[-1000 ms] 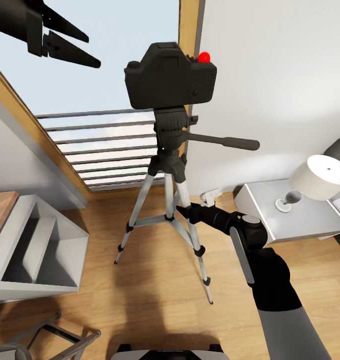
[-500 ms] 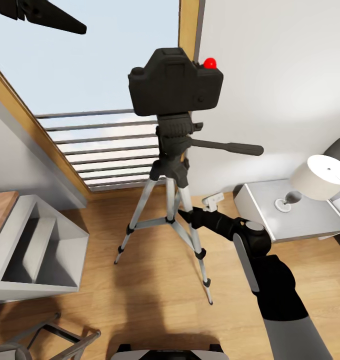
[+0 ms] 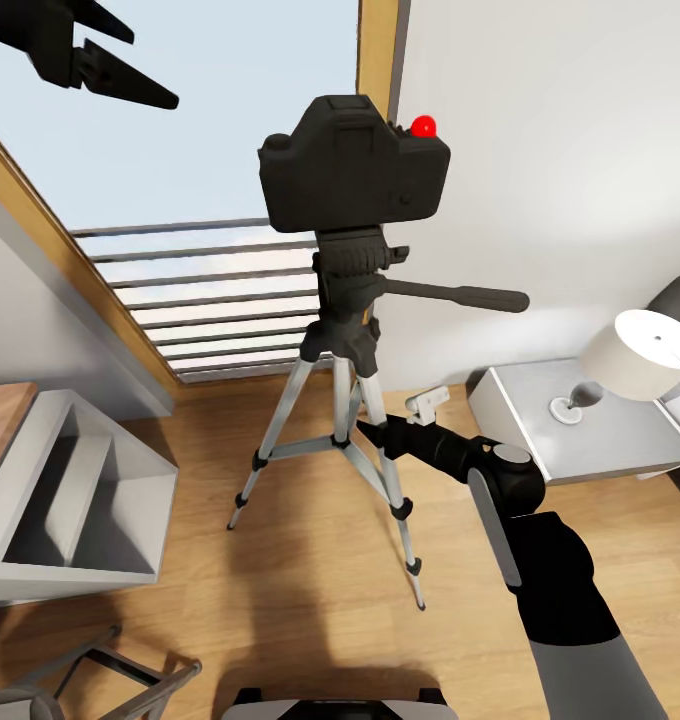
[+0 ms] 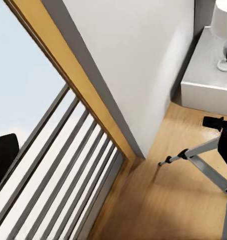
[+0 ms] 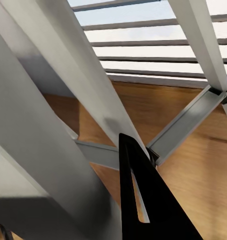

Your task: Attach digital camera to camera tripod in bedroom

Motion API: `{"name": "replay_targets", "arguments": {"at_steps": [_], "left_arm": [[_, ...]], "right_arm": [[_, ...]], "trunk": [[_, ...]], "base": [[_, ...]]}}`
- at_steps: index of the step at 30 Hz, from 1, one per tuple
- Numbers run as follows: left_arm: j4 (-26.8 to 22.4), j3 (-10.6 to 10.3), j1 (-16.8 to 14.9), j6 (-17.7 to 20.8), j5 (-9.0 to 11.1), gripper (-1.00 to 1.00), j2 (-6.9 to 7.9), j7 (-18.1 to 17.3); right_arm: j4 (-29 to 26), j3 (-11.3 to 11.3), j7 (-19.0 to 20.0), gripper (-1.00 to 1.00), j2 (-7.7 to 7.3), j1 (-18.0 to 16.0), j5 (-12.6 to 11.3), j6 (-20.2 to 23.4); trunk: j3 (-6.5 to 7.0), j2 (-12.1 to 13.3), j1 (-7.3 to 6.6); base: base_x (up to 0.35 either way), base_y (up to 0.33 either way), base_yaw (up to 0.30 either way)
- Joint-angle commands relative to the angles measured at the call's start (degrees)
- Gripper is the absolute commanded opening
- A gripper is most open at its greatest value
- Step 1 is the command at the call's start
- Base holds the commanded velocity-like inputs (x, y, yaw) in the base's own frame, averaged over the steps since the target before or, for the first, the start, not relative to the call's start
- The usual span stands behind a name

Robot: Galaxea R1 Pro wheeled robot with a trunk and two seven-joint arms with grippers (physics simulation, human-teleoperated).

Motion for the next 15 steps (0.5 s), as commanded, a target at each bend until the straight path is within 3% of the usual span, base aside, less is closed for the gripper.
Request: {"name": "replay_targets", "arguments": {"at_steps": [1, 15], "left_arm": [[0.13, -0.5, -0.05, 0.37, 0.33, 1.0, 0.27, 0.41], [4.15, -5.01, 3.58, 0.05, 0.11, 1.0, 4.16, 4.9]], "right_arm": [[0.32, 0.01, -0.01, -1.0, 0.03, -0.03, -0.05, 0.75], [0.27, 0.0, -0.07, -1.0, 0.02, 0.0, -0.13, 0.78]], "trunk": [[-0.09, -0.08, 0.04], [-0.09, -0.08, 0.04]], "base": [[0.0, 0.0, 0.0], [0.0, 0.0, 0.0]]}}
